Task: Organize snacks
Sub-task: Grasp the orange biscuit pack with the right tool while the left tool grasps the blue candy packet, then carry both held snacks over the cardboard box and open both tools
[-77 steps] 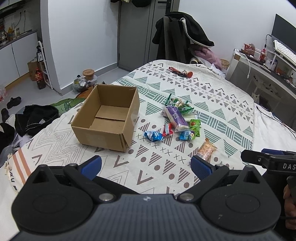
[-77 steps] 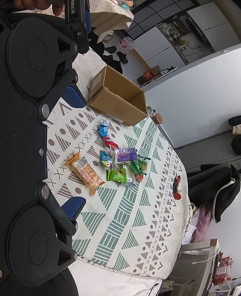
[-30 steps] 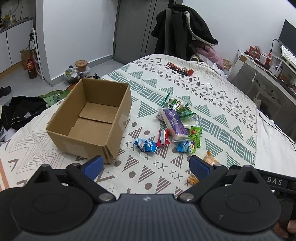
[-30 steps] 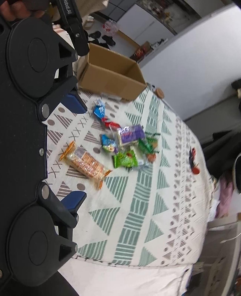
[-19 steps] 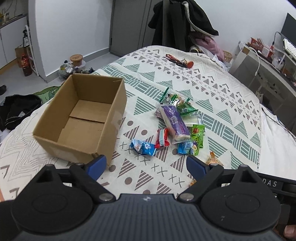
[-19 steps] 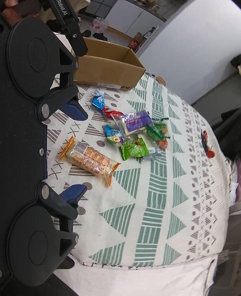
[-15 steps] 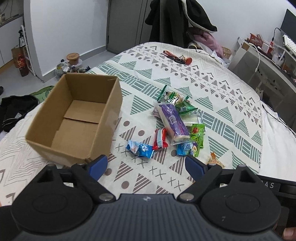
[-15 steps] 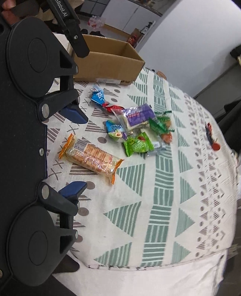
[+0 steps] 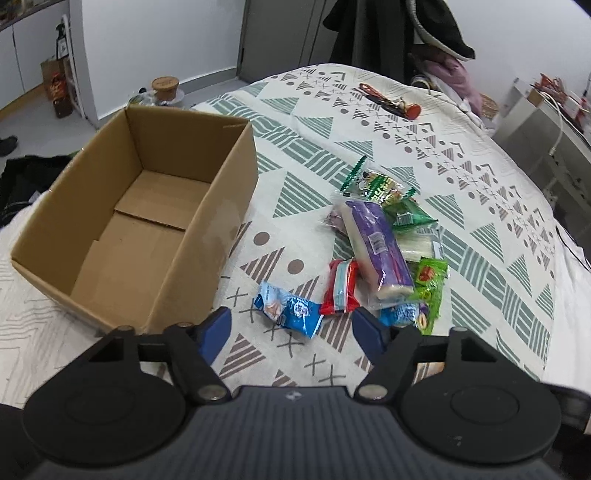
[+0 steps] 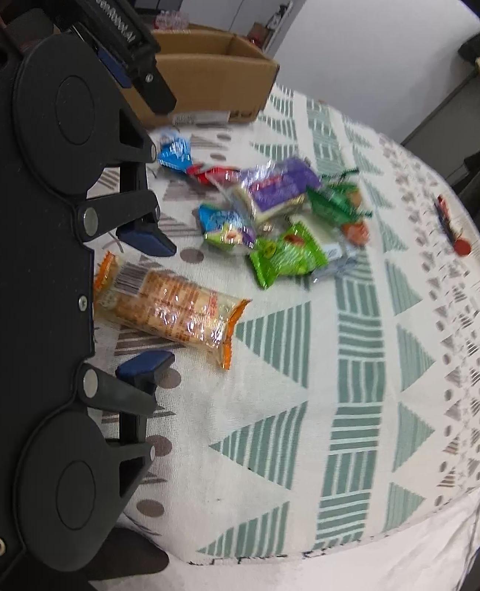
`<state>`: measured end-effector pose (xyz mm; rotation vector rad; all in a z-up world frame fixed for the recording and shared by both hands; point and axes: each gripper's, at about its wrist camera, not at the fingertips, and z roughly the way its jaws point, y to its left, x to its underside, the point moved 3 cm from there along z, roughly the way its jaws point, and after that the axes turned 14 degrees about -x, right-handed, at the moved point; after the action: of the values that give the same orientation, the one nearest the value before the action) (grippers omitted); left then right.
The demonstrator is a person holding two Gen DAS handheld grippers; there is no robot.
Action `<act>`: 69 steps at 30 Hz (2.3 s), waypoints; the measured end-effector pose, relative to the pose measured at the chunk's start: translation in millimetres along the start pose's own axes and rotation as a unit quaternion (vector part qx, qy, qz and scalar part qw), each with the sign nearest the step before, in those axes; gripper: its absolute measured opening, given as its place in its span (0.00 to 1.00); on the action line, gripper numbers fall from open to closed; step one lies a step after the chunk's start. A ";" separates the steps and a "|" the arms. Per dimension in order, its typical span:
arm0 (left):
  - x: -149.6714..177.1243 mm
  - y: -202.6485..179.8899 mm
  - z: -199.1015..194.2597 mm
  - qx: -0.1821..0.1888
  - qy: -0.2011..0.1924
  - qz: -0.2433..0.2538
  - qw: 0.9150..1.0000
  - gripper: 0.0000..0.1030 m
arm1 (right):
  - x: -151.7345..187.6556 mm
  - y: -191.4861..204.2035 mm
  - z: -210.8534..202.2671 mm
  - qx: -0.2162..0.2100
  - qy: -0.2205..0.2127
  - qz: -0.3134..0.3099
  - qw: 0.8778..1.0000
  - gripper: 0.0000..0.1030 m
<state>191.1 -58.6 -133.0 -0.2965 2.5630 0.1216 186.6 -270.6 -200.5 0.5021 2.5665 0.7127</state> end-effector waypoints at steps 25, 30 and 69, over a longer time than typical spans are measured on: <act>4.6 -4.9 64.6 -0.004 0.064 -0.187 0.980 0.54 | -15.1 7.9 25.6 0.007 -0.033 -0.049 0.998 0.38; 10.0 0.0 74.6 -0.024 0.071 -0.216 0.974 0.54 | -18.0 12.8 31.6 0.020 -0.043 -0.061 0.997 0.47; 10.0 31.9 -31.3 -0.018 -0.027 -0.153 0.988 0.24 | -12.0 56.8 -32.2 -0.075 -0.146 -0.122 0.979 0.33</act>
<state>159.3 -34.1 -111.2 -0.6865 2.4296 0.0600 193.8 -243.2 -140.5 0.2189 2.2293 0.6810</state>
